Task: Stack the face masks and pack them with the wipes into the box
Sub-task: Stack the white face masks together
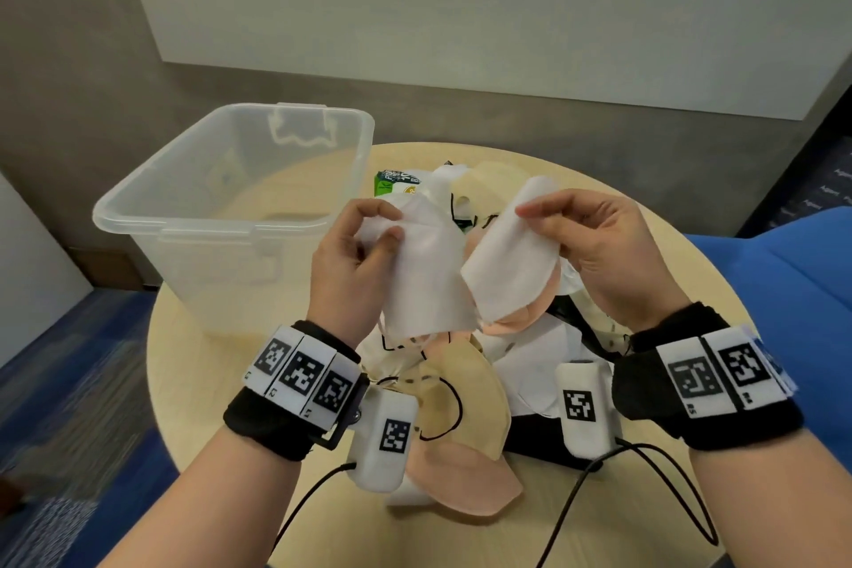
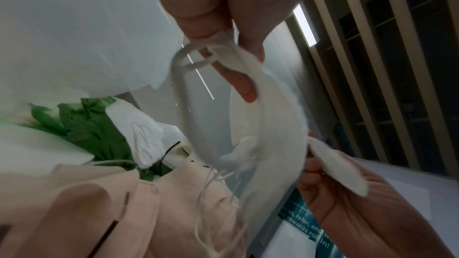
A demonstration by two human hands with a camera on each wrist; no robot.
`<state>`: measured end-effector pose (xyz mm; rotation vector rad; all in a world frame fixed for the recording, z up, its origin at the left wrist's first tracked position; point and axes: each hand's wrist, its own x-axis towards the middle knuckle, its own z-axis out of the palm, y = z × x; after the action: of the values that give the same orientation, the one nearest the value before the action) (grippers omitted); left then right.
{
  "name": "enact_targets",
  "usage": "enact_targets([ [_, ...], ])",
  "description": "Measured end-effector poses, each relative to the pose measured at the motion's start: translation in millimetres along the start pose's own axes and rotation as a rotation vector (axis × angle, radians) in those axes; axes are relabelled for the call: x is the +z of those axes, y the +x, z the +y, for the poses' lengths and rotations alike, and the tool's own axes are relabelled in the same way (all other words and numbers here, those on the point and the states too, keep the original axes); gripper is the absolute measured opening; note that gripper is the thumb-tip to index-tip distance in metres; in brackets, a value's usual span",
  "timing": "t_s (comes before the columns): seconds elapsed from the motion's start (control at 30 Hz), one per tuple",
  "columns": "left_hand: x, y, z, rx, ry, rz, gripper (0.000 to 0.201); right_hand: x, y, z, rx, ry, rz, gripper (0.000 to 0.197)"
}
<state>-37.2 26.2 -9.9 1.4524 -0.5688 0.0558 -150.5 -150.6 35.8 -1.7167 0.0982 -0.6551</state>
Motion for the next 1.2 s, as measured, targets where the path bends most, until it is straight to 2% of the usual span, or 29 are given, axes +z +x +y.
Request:
enact_targets([
  [0.07,0.7,-0.2,2.6,0.007,-0.009,-0.032,0.030,-2.0,-1.5,-5.1,0.078,0.050,-0.071,0.045],
  [0.13,0.3,-0.1,2.9,-0.002,-0.010,-0.078,0.038,-4.8,-2.7,-9.2,0.089,-0.001,-0.144,0.053],
  [0.17,0.0,-0.2,3.3,-0.022,-0.021,-0.107,0.040,-5.8,-2.8,-10.5,0.074,-0.055,-0.156,0.050],
  [0.33,0.6,0.5,7.3,-0.131,-0.096,-0.246,0.030,-8.9,1.9,-11.7,-0.050,-0.286,-0.101,0.004],
  [0.4,0.7,0.5,8.3,-0.175,-0.145,-0.258,0.024,-11.0,4.2,-13.4,-0.105,-0.341,-0.121,0.008],
  [0.53,2.5,-0.6,13.6,-0.240,-0.214,-0.269,0.030,-7.2,4.9,-19.8,-0.067,-0.127,-0.323,0.007],
  [0.63,4.3,-1.0,16.0,-0.276,-0.229,-0.308,0.040,0.9,10.3,-21.2,-0.026,-0.305,-0.439,0.008],
  [0.73,5.0,-1.8,14.9,-0.291,-0.231,-0.380,0.037,9.6,19.3,-22.7,-0.002,-0.525,-0.506,0.014],
  [0.83,5.5,-4.2,16.9,-0.250,-0.255,-0.441,0.011,16.3,25.4,-21.6,-0.007,-0.567,-0.400,0.025],
  [0.93,3.9,-2.8,12.3,-0.189,-0.208,-0.403,0.030,14.5,25.6,-19.8,0.041,-0.508,-0.254,0.025],
  [1.0,1.0,-0.8,8.8,-0.170,-0.156,-0.328,0.029,6.6,27.8,-16.0,0.006,-0.572,-0.007,0.026],
  [1.07,-0.3,1.0,5.9,-0.153,-0.121,-0.243,0.026,-1.8,29.5,-14.9,-0.110,-0.605,0.355,0.028],
  [1.1,-0.1,1.3,5.3,-0.147,-0.122,-0.214,0.023,-3.2,28.8,-15.4,-0.176,-0.586,0.463,0.030],
  [1.13,0.7,1.7,4.6,-0.142,-0.128,-0.195,0.020,-1.2,26.6,-16.3,-0.237,-0.563,0.493,0.031],
  [1.2,5.5,0.1,7.3,-0.137,-0.139,-0.176,0.014,12.2,19.7,-12.9,-0.318,-0.567,0.380,0.027],
])
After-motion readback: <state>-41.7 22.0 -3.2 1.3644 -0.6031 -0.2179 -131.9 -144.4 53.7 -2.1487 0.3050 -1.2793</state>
